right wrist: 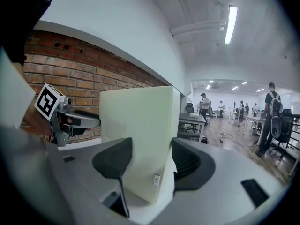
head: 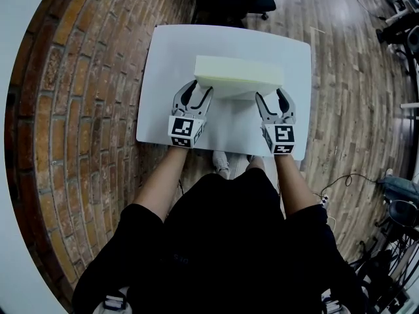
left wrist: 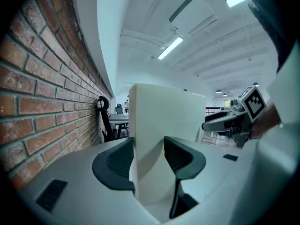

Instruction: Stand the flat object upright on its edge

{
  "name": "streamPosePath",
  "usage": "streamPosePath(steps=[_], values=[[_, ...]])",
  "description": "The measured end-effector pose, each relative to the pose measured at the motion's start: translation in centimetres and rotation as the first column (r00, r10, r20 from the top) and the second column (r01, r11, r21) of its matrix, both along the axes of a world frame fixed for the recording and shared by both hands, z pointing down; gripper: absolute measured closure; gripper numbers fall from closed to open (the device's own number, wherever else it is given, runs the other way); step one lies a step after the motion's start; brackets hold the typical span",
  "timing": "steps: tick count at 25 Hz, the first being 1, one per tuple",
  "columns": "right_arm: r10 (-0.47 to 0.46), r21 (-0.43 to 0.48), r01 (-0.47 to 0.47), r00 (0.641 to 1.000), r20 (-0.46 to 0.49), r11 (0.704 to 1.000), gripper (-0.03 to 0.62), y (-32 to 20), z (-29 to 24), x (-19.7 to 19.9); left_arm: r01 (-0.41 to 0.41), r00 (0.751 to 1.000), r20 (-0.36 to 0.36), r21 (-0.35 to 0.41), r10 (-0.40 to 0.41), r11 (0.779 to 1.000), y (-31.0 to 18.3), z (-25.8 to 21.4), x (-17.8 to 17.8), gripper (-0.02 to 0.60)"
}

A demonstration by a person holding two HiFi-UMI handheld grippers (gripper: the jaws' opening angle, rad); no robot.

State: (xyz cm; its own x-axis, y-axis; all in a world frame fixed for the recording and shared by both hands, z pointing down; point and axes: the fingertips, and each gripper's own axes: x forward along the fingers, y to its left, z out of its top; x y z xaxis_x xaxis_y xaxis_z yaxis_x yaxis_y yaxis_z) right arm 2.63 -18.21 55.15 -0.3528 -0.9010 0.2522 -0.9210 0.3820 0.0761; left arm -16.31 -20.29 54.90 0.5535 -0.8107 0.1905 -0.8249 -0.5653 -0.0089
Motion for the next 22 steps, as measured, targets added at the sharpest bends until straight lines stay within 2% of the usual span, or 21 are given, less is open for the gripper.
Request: streamPosePath(steps=[22], values=[[0.019, -0.034, -0.017, 0.999, 0.043, 0.999, 0.303, -0.08, 0.14, 0.42, -0.004, 1.0, -0.015, -0.012, 0.004, 1.0, 0.03, -0.31, -0.5, 0.379]])
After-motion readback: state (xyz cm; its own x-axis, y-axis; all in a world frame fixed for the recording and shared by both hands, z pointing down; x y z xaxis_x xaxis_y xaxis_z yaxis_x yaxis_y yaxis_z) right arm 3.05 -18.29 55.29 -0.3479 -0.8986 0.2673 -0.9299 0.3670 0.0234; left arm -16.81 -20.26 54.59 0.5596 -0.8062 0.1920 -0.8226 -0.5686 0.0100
